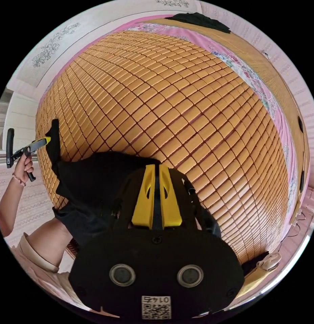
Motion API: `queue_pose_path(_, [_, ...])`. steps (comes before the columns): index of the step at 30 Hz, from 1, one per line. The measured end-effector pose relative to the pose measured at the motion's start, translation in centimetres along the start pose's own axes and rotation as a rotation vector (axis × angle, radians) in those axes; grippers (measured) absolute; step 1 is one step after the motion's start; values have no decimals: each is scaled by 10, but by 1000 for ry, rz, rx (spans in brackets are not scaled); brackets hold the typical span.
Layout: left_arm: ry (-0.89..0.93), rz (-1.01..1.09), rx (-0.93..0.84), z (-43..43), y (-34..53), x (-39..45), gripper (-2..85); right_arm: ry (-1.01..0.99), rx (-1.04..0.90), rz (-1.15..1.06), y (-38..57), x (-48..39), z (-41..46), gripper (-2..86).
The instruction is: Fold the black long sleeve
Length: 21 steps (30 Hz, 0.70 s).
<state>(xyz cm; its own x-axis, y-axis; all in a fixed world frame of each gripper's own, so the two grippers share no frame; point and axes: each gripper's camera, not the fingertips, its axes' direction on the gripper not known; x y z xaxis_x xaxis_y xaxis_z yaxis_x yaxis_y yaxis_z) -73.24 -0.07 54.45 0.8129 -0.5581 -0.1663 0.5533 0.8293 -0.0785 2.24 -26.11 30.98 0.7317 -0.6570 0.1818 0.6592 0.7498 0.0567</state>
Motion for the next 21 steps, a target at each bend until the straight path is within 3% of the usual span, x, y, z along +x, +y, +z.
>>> queue_pose_path(4, [-5,22,35,-10,-2,-7,-7,56,132,184,11,39,-47,-1])
queue_pose_path(8, [119,27,249,-55,1,-24,-10,94,168,397,31,98,-74,-1])
queue_pose_path(12, [102,37,354,-79,20,-51,-10,78,101,451,38,112,-58,5])
queue_pose_path(17, [-16,-64,318,-74,39,-107,-10,123,24,422,35,97,-48,46])
queue_pose_path(21, [118,-138,339,-78,46,-144,-10,233,62,426,33,83,-68,80])
